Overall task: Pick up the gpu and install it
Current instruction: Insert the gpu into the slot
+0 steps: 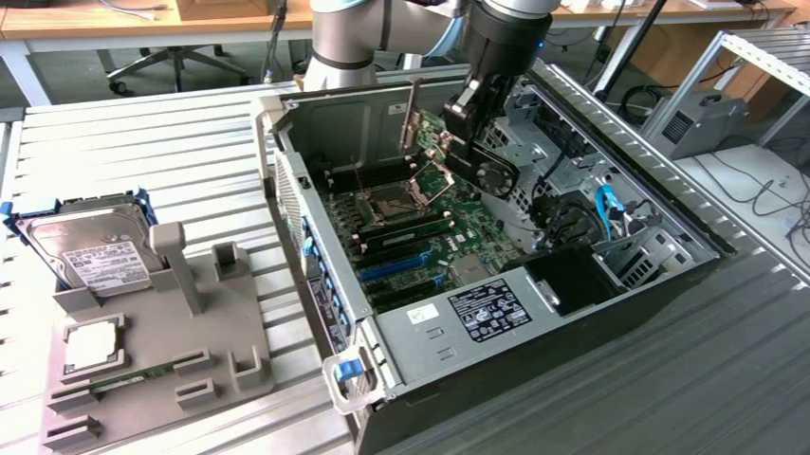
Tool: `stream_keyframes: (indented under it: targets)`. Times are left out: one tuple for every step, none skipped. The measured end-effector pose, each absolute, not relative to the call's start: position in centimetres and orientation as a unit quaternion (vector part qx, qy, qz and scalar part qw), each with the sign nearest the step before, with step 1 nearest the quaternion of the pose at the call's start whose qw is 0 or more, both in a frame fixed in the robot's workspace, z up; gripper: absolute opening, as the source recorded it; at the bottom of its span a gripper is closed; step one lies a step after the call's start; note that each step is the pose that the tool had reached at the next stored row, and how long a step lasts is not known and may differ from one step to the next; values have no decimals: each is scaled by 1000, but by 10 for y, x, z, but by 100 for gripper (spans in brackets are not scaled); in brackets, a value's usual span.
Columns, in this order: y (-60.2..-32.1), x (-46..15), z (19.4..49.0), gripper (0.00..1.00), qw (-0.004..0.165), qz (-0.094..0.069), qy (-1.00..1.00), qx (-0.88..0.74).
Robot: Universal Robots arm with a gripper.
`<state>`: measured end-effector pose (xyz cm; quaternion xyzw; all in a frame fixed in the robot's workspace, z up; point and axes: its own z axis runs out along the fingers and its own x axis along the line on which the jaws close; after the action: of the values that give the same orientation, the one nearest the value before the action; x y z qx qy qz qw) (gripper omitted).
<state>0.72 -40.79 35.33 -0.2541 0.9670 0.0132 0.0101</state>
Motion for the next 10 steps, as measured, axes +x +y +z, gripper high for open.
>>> stream_keyframes:
  targets:
    - [-408,7,353,26,10,13,967,-256]
    - [-408,7,353,26,10,13,966,-258]
    - [-408,7,353,26,10,13,966,-259]
    - [-408,7,353,26,10,13,965,-261]
    - [-408,7,353,26,10,13,965,-263]
    - [-408,7,353,26,10,13,964,-265]
    - [-408,7,353,26,10,13,964,-267]
    - [-408,7,353,26,10,13,963,-269]
    - [-408,7,353,26,10,13,962,-271]
    - [-408,7,353,26,10,13,962,-273]
